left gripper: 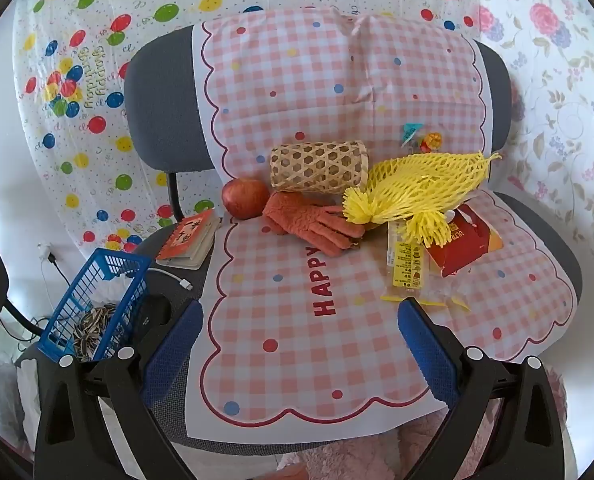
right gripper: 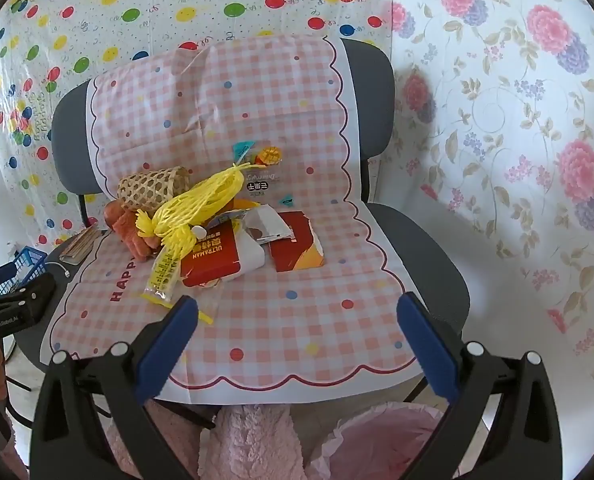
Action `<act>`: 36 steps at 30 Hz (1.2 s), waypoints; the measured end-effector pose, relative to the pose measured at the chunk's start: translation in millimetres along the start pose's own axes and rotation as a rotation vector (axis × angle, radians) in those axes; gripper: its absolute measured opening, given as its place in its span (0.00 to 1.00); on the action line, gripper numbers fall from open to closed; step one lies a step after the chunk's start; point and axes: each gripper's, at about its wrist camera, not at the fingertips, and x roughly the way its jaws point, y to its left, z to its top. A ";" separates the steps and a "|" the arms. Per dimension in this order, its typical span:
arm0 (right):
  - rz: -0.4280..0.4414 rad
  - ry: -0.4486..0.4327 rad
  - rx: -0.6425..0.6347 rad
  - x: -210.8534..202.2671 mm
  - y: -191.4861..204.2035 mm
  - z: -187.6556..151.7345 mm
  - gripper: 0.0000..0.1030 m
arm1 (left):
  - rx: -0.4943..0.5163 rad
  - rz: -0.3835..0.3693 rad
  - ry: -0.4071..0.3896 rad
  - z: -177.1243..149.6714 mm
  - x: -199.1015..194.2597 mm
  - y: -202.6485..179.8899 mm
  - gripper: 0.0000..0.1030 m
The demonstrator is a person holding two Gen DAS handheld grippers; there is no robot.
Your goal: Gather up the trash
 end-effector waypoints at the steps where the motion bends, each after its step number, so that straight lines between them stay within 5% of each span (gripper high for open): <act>1: -0.001 0.001 0.000 0.1 -0.2 0.0 0.94 | 0.000 0.000 0.000 -0.1 -0.2 0.0 0.94; 36: 0.030 -0.006 0.030 3.1 2.1 -0.4 0.94 | 0.002 0.002 0.001 3.3 -1.6 -0.3 0.94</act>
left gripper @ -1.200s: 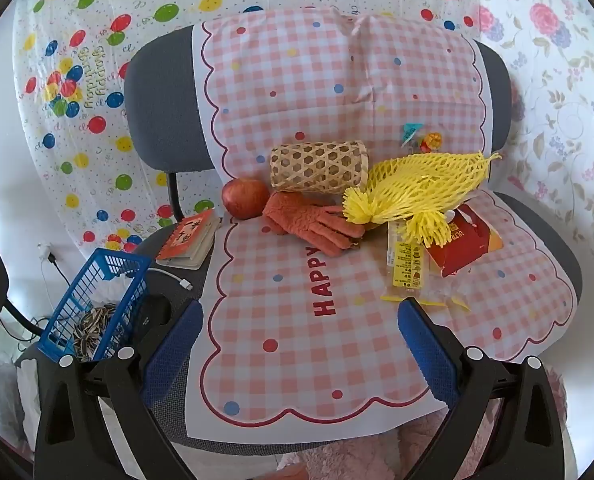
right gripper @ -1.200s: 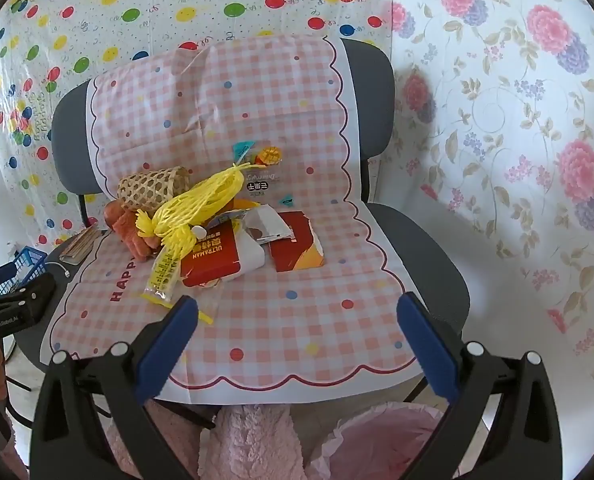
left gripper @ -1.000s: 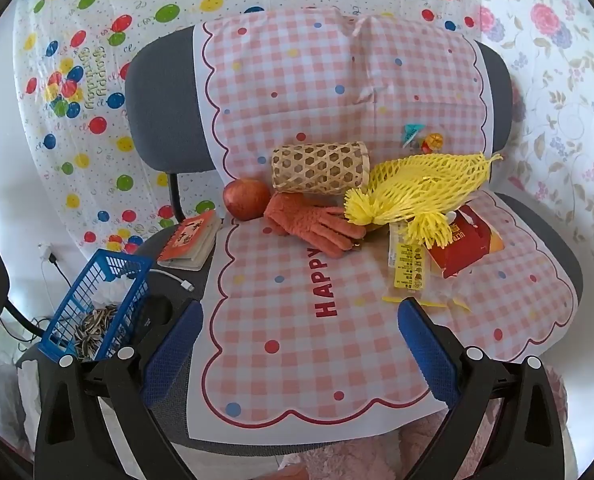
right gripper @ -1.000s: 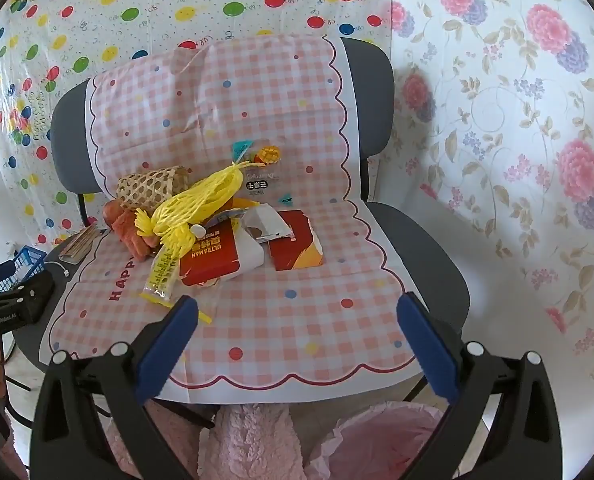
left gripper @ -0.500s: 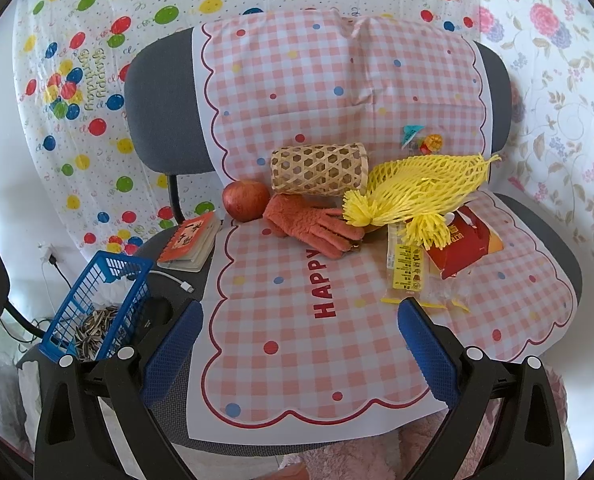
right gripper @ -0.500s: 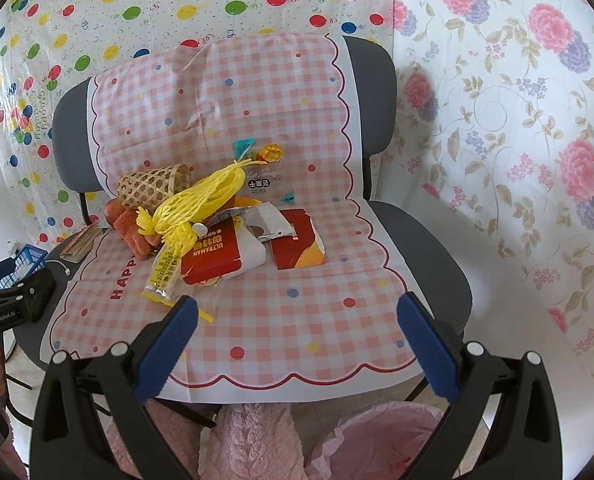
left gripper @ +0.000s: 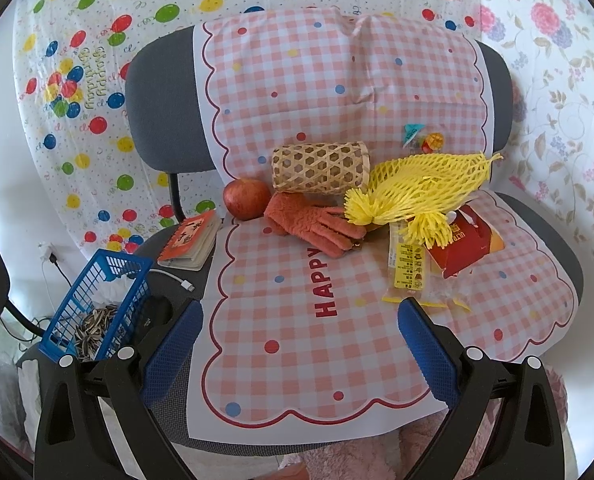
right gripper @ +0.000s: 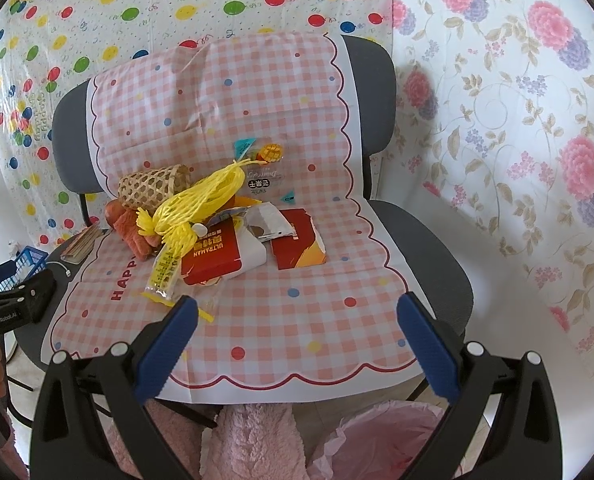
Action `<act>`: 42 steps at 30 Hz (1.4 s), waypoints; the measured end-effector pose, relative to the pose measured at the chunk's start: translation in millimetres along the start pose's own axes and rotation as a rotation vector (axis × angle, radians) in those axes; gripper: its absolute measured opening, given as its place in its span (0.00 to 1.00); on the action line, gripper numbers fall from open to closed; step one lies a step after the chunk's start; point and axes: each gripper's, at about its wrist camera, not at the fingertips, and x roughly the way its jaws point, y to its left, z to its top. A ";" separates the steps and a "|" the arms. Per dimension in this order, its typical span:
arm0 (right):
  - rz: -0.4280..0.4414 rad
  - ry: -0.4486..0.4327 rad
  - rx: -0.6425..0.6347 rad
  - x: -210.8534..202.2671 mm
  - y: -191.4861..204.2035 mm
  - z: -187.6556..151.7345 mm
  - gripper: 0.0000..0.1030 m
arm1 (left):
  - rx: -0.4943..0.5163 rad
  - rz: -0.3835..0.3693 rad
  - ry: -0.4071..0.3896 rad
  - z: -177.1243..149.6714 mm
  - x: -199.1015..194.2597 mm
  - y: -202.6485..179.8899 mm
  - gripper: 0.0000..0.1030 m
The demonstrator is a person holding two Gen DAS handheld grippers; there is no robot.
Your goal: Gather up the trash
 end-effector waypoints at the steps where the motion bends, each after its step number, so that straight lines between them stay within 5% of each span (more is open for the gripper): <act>1: 0.002 -0.001 0.002 -0.3 -0.4 0.1 0.94 | 0.001 0.000 0.001 0.1 0.1 -0.1 0.94; 24: 0.068 -0.007 -0.019 19.8 10.6 3.4 0.94 | -0.037 -0.016 0.027 -3.9 19.7 10.0 0.94; 31: 0.167 -0.002 -0.040 58.9 28.1 28.7 0.94 | -0.058 -0.011 0.058 2.2 46.5 19.0 0.93; 36: 0.201 0.021 -0.061 88.9 40.9 49.7 0.94 | -0.011 0.074 0.018 11.5 60.1 19.3 0.93; 42: 0.234 0.031 -0.064 122.5 53.4 75.0 0.94 | 0.011 0.013 0.026 30.7 78.1 20.8 0.93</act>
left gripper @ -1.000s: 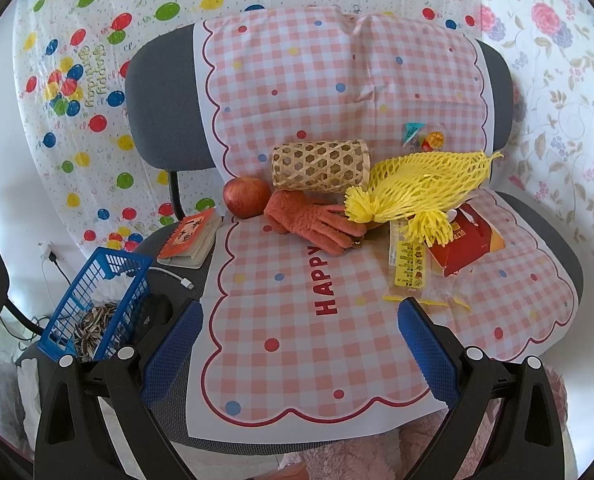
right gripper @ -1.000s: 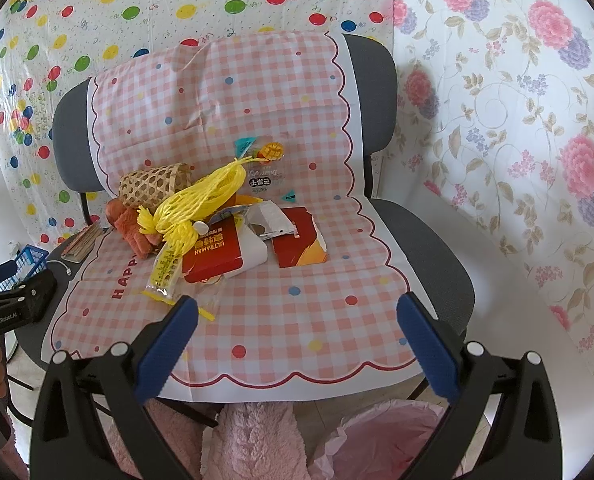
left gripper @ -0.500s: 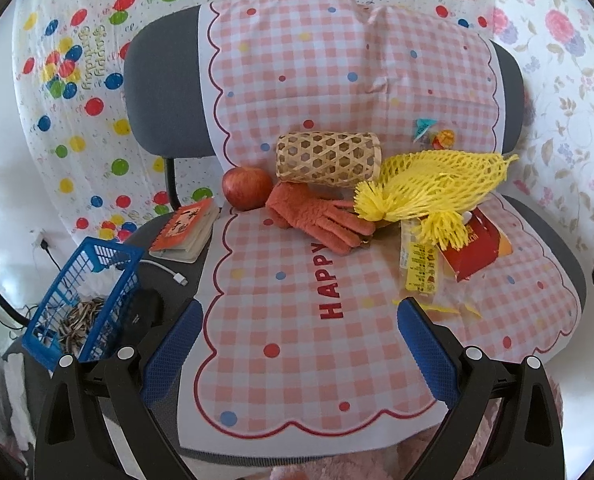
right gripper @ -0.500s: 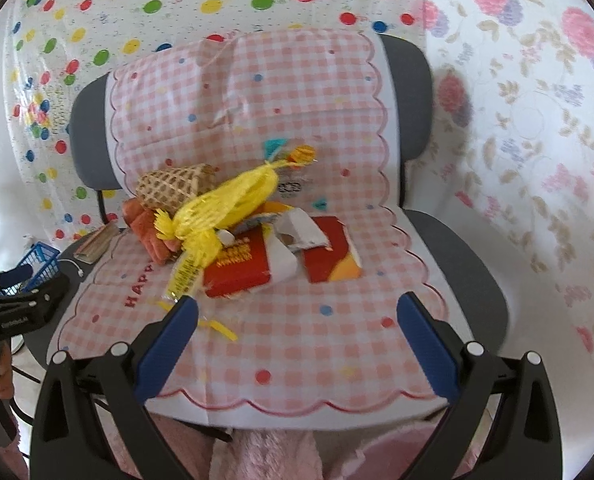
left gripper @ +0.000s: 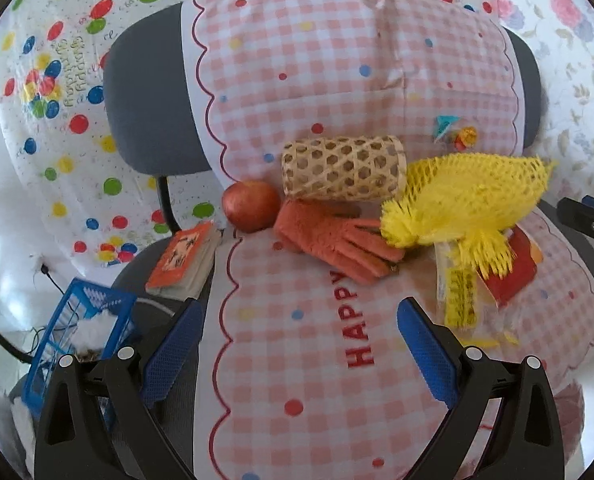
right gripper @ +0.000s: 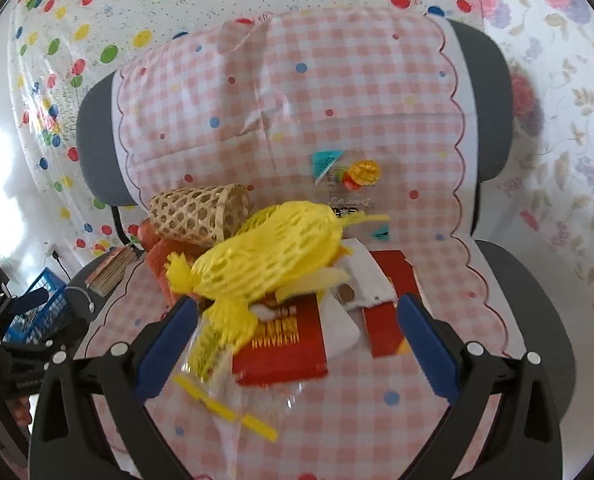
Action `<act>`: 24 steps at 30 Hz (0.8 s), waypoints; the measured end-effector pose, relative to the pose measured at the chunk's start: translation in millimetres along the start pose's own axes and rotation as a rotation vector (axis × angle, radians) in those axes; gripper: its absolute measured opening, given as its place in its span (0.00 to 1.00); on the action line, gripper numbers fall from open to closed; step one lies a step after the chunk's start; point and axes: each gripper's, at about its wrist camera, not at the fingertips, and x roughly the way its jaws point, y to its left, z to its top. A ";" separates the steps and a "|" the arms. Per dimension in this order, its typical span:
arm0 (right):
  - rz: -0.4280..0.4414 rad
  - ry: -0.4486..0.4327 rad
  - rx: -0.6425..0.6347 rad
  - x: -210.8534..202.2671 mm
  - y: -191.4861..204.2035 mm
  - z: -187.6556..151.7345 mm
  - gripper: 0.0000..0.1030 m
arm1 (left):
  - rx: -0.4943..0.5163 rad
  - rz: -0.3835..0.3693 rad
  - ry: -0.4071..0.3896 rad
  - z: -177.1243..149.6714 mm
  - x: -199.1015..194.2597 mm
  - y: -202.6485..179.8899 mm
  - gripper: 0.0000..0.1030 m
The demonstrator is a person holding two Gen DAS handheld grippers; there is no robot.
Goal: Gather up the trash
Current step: 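Grasp the yellow foam fruit net with the right tool, then carry the net toward the pink bin with the right tool while the left tool grasps the red Ultraman box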
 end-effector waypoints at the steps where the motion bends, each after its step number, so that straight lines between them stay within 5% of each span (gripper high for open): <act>1: 0.005 0.001 0.003 7.0 0.6 4.6 0.94 | -0.008 0.007 -0.001 4.2 5.3 0.6 0.93; 7: 0.036 0.039 0.065 46.6 -5.3 22.4 0.91 | -0.076 -0.010 0.024 21.9 34.2 8.9 0.93; 12: 0.078 0.085 0.122 74.0 -8.8 31.3 0.65 | -0.127 -0.064 0.050 27.6 53.6 16.8 0.93; 16: 0.134 0.091 0.185 80.3 -10.0 36.1 0.22 | -0.143 -0.105 0.058 25.0 56.4 21.2 0.93; 17: 0.154 0.080 0.197 78.7 -9.0 39.3 0.09 | -0.147 -0.108 0.054 23.9 54.4 23.0 0.93; 24: 0.283 -0.202 0.153 6.4 8.7 76.8 0.07 | -0.099 -0.070 0.015 19.5 23.8 19.9 0.92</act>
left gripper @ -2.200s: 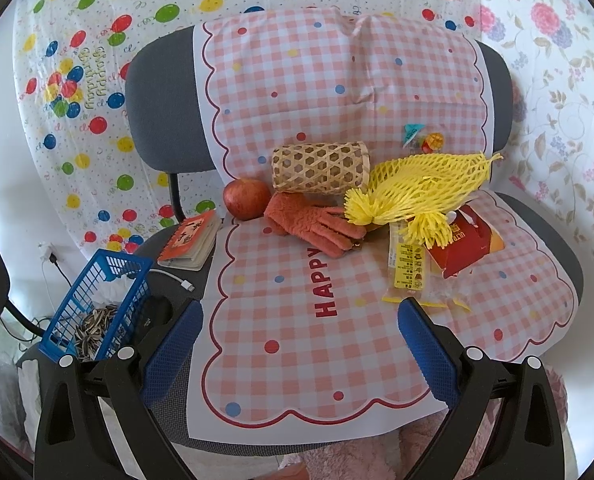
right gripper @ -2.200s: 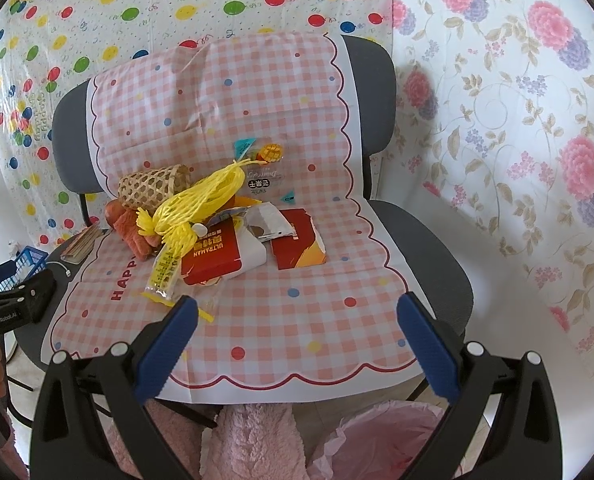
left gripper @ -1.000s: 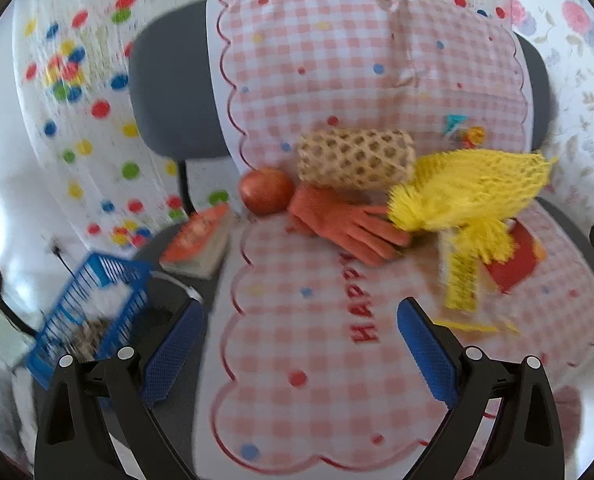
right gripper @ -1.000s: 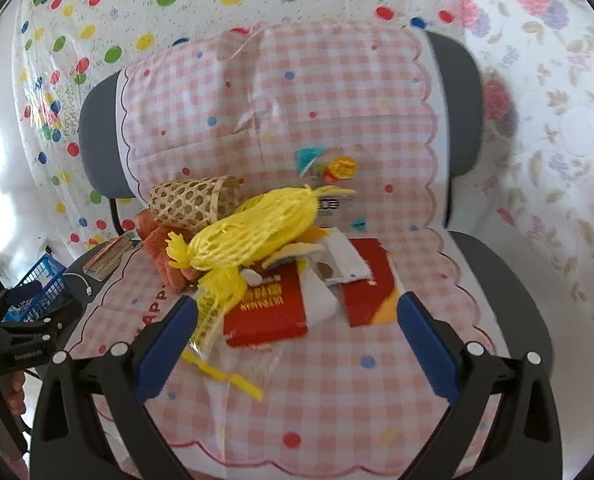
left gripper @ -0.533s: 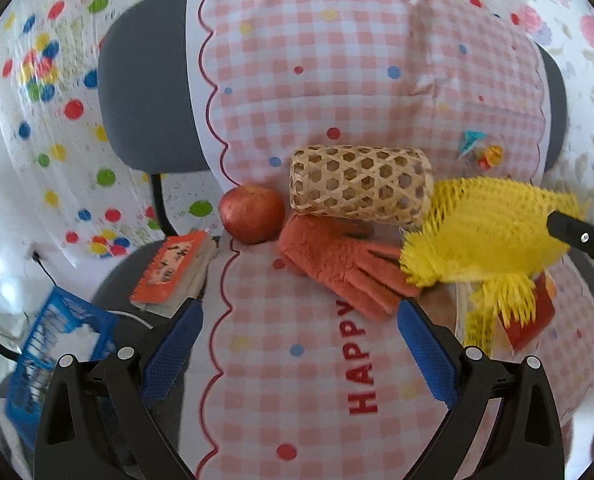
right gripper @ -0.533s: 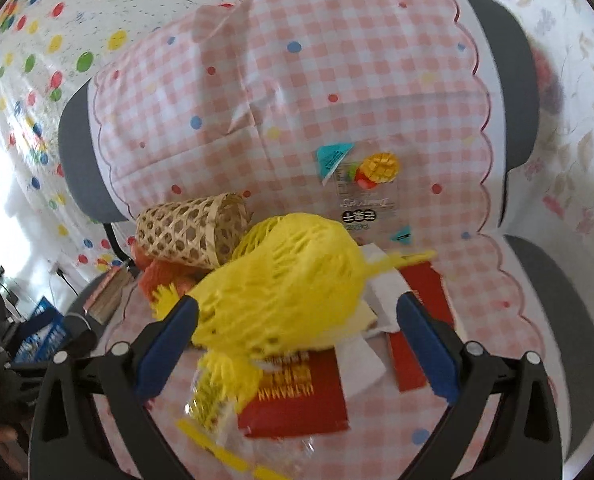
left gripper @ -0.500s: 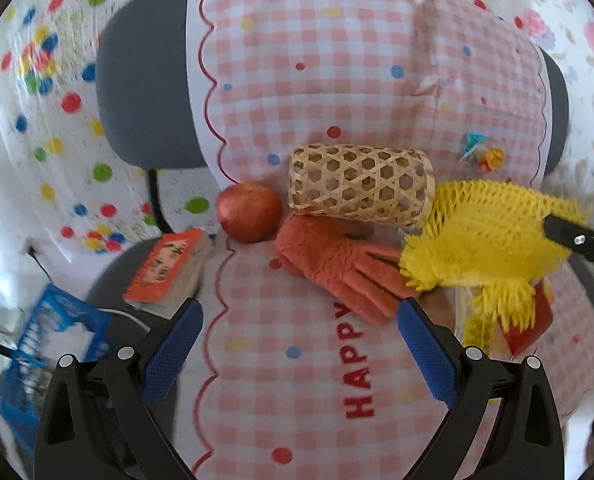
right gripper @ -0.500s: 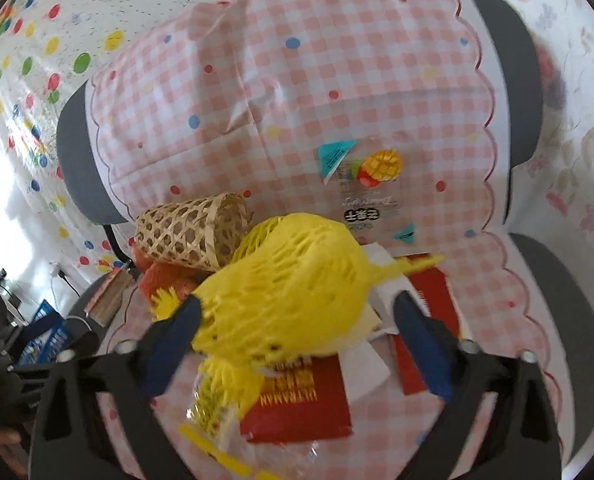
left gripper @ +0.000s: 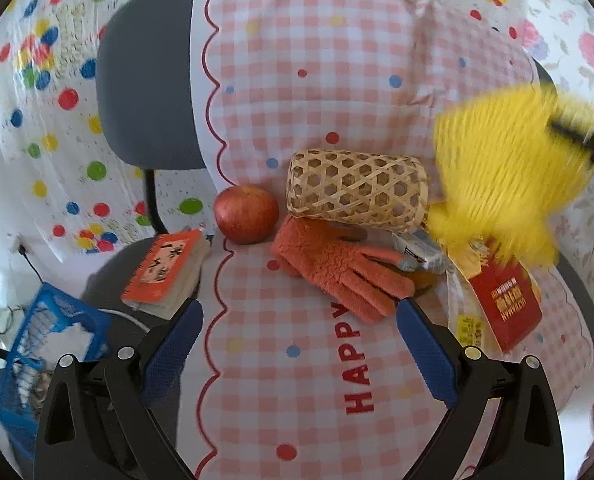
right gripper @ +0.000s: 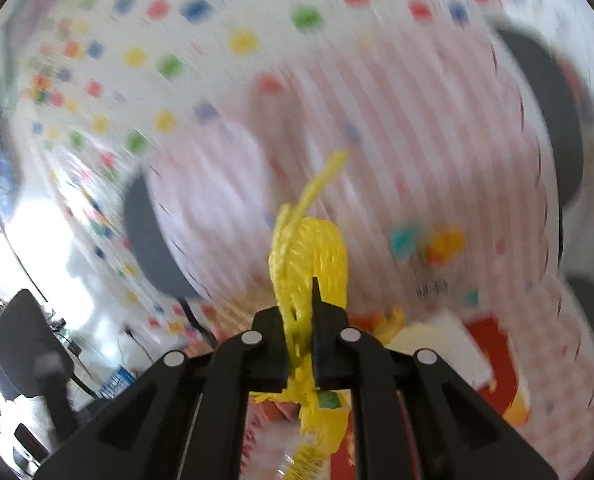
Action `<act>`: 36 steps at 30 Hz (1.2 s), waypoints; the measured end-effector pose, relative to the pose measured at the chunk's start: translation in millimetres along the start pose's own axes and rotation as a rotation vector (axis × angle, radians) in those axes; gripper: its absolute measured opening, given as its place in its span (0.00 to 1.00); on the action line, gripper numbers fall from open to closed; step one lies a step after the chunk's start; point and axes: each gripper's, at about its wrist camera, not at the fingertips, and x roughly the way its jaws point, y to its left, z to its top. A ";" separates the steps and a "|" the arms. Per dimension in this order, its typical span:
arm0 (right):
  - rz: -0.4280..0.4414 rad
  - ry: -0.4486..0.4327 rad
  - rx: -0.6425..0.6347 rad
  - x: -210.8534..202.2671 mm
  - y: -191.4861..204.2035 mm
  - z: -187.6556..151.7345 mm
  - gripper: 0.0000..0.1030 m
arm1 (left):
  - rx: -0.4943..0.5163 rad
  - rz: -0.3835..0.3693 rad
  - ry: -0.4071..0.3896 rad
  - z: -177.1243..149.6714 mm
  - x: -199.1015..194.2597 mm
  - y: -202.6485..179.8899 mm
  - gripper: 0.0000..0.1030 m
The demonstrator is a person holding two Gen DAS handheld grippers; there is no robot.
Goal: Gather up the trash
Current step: 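Carry the net toward the pink bin with the right tool while the left tool grasps the red Ultraman box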
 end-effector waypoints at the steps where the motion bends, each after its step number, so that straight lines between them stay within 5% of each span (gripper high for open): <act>1: -0.023 -0.059 -0.036 -19.8 10.3 7.0 0.07 | 0.002 -0.001 -0.001 -0.8 -3.2 -0.4 0.91; 8: -0.295 -0.218 -0.211 -109.4 19.6 -8.6 0.07 | 0.069 -0.041 0.012 -17.5 -21.4 -29.7 0.89; 17: -0.550 -0.165 -0.246 -165.3 -36.8 -80.1 0.07 | 0.069 -0.135 0.036 -39.4 -12.7 -91.6 0.90; 24: -0.609 -0.144 -0.227 -169.9 -69.9 -108.2 0.07 | 0.115 -0.177 0.073 -39.0 2.0 -141.3 0.86; 27: -0.591 -0.139 -0.210 -166.4 -80.3 -109.2 0.07 | 0.118 -0.196 0.078 -32.0 8.9 -156.4 0.68; 36: -0.548 -0.112 -0.192 -155.0 -97.9 -118.4 0.07 | 0.009 -0.144 0.111 -1.5 40.7 -178.8 0.86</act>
